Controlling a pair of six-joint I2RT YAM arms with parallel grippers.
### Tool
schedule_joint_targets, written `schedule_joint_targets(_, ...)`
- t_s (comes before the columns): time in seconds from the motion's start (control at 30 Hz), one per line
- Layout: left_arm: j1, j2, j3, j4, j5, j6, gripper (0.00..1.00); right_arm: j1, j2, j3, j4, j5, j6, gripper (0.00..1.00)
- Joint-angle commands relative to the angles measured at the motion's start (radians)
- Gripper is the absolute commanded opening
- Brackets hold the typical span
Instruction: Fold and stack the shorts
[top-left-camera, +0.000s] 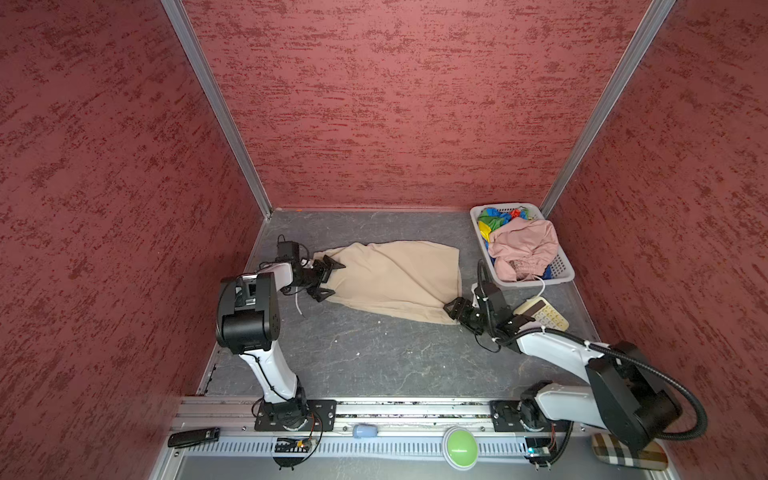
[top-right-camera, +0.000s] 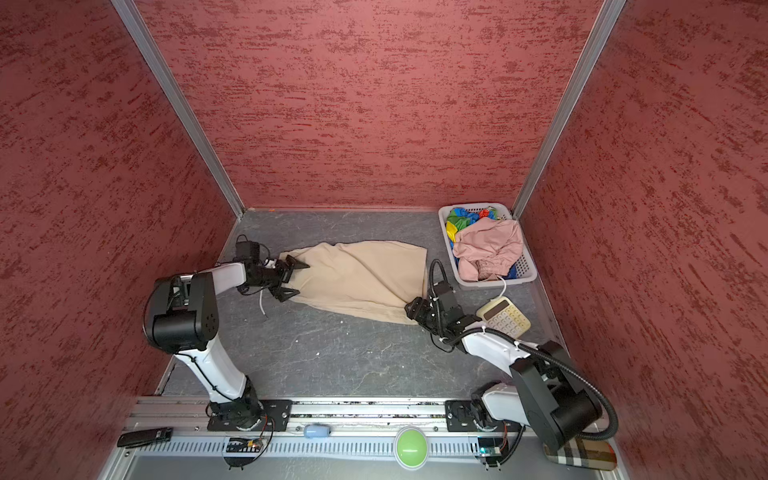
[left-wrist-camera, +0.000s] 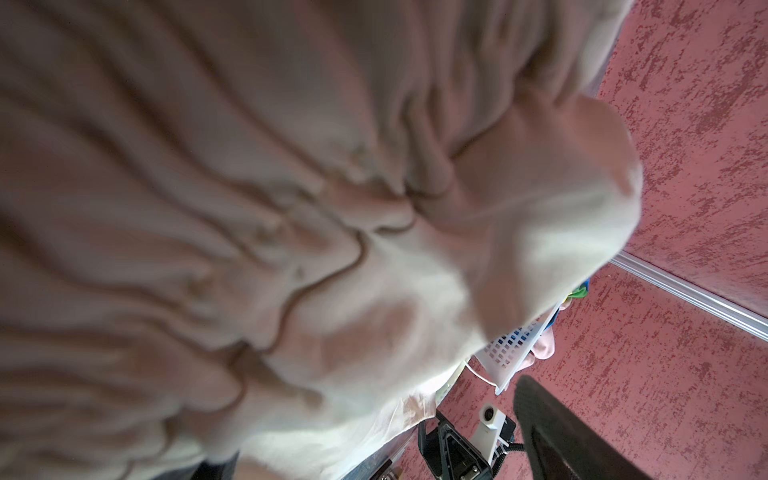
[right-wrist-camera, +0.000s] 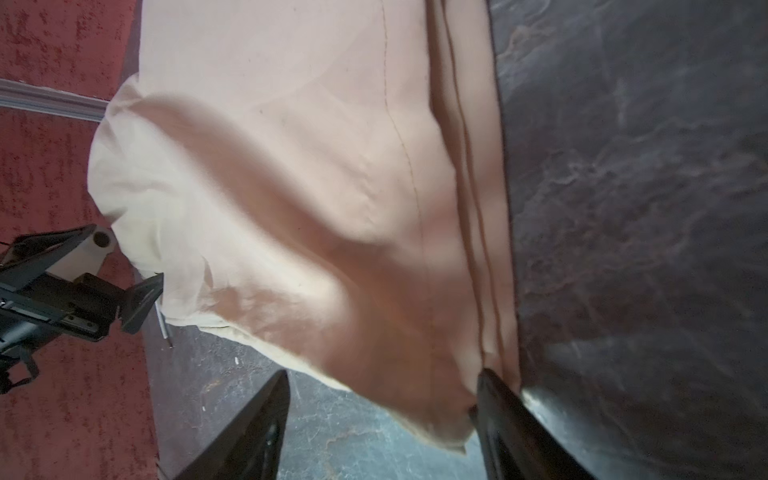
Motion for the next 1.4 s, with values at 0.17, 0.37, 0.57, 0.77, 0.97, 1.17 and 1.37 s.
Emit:
schedule_joint_targets(0.17,0.089,0.029,-0.021,-0.030,-0.038,0.039,0.99,-0.050,0.054,0.017,0.064,0.036,-0.040,0.58)
schedule_joint_targets(0.37,0.098,0.036,-0.039,-0.020,-0.036,0.035,0.99,-0.091,0.121,0.174,-0.057,0.068,-0.185,0.52)
schedule_joint_targets(0.57,0.098,0.035,-0.043,-0.018,-0.035,0.034,0.99,-0.114,0.293,0.365,-0.100,0.101,-0.279,0.45)
schedule_joint_targets(0.77,0.097,0.035,-0.036,-0.024,-0.033,0.034,0.99,-0.157,0.449,0.475,-0.095,0.066,-0.311,0.32)
schedule_joint_targets(0.97,0.096,0.038,-0.038,-0.015,-0.032,0.030,1.00,-0.158,0.503,0.504,-0.094,0.035,-0.332,0.21)
schedule_joint_targets(1.17,0.090,0.046,-0.037,-0.013,-0.031,0.029,0.99,-0.156,0.510,0.509,-0.077,0.007,-0.335,0.21)
schedule_joint_targets(1.37,0.089,0.049,-0.037,-0.013,-0.034,0.032,0.99,-0.149,0.488,0.488,-0.073,0.002,-0.333,0.25)
